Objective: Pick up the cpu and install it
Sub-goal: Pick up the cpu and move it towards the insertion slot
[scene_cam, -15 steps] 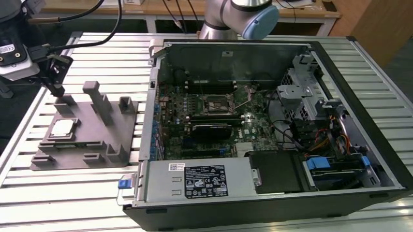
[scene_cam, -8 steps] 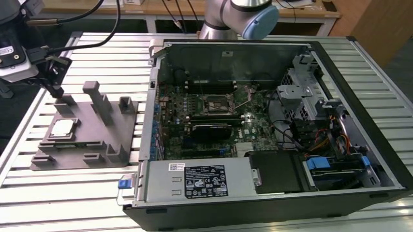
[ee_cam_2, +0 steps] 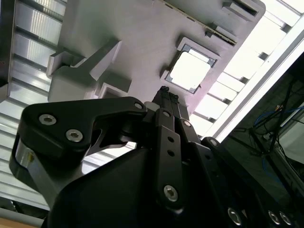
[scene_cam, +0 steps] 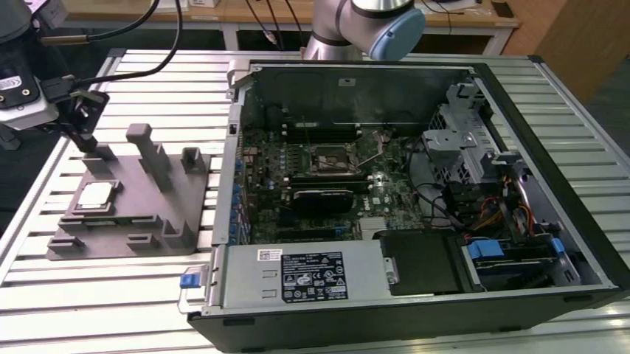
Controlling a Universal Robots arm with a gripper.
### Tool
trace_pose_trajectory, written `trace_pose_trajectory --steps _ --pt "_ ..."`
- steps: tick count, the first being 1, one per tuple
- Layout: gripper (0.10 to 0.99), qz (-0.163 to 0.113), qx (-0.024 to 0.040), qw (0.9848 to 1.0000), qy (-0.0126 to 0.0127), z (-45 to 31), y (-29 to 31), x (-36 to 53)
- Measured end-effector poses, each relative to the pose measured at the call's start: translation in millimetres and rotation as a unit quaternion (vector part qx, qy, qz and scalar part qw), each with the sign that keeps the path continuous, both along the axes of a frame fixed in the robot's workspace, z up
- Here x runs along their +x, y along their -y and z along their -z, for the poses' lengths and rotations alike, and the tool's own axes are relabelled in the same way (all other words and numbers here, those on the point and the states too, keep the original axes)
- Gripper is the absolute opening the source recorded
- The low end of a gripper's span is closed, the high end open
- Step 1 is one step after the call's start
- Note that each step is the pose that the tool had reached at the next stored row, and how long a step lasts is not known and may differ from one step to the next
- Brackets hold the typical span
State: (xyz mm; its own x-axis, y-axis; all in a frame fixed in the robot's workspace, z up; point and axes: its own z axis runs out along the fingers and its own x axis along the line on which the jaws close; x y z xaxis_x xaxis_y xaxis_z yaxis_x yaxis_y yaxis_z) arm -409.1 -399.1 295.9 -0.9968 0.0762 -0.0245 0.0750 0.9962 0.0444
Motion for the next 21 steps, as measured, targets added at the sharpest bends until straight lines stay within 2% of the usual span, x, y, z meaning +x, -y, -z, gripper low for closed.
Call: trace_pose_trajectory --steps 21 --pt "0.106 0.0 0.0 1.0 0.0 19.2 0.3 -7.3"
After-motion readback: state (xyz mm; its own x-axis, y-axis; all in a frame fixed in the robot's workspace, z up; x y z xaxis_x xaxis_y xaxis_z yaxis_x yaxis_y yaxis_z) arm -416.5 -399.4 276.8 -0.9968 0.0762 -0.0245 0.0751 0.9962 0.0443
